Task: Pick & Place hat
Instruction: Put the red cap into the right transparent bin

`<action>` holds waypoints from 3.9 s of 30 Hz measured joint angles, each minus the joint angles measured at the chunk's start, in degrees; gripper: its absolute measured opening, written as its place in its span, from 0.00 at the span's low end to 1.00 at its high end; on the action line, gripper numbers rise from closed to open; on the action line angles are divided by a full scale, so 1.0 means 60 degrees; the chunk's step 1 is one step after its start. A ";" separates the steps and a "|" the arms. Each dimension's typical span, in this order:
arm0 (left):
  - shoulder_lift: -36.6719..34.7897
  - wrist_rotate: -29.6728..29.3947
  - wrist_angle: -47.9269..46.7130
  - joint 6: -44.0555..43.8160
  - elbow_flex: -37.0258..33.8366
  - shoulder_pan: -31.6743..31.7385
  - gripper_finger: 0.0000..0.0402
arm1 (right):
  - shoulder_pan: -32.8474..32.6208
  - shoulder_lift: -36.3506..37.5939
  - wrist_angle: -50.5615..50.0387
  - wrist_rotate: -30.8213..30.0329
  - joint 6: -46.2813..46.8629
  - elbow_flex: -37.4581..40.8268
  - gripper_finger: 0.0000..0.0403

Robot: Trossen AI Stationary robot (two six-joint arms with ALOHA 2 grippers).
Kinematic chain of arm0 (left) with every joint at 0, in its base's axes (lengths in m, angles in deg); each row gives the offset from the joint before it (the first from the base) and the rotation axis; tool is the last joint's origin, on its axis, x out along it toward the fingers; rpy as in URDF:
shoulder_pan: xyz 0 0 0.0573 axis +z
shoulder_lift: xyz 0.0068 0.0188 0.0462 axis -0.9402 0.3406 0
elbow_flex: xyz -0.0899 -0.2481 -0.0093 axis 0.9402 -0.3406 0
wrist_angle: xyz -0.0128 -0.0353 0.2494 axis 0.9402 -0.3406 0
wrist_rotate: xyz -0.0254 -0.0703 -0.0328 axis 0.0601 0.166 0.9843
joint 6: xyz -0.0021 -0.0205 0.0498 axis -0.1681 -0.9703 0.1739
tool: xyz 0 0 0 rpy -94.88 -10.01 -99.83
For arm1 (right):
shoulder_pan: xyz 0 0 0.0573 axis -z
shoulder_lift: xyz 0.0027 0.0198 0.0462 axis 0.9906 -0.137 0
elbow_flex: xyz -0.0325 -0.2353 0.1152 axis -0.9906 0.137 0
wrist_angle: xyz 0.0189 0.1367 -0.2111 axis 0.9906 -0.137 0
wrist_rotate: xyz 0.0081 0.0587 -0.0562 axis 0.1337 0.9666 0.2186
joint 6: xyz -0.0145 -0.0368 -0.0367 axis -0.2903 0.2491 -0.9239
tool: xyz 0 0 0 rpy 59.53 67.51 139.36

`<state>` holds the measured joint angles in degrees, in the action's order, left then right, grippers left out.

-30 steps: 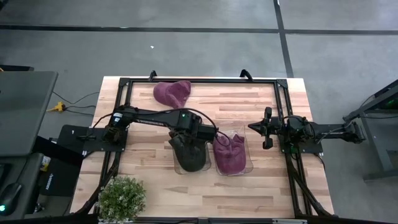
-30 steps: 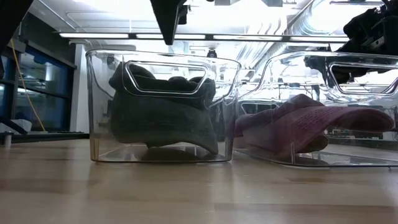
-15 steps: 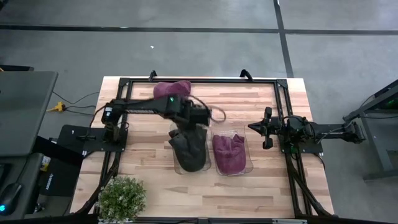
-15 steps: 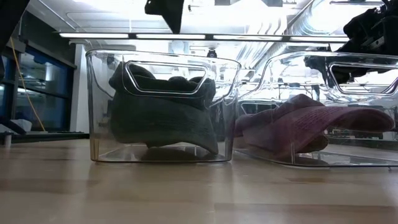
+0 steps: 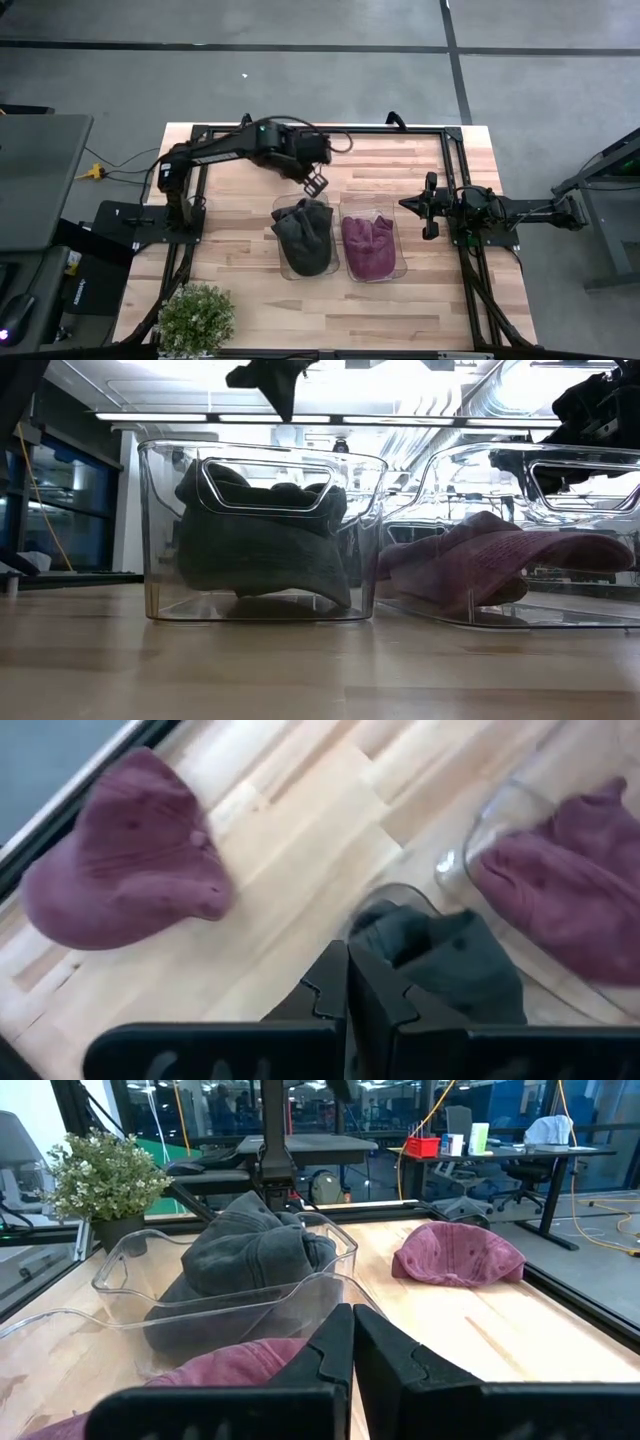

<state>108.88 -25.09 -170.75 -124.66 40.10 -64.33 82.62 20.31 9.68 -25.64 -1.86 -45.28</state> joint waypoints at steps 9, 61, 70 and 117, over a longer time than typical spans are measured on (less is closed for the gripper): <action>0.0001 -0.0098 -0.0336 -0.0041 0.0013 0.0923 0.00 | 0.0004 0.0000 -0.0002 -0.0004 0.0002 0.0000 0.02; -0.5048 0.2436 0.5952 -0.1010 -0.8115 0.5735 0.00 | 0.0002 0.0000 -0.0008 0.0000 0.0004 0.0000 0.02; -0.5299 0.4231 0.6182 -0.0582 -0.9419 0.7557 0.00 | 0.0003 0.0000 -0.0011 0.0000 0.0003 -0.0003 0.02; -0.5303 0.7305 0.4787 -0.1184 -0.9713 0.9815 0.43 | 0.0000 0.0003 -0.0011 0.0000 0.0004 0.0000 0.02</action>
<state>77.07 18.74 -142.03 -131.77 -18.18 -5.44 82.62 20.32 9.61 -25.64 -1.84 -45.27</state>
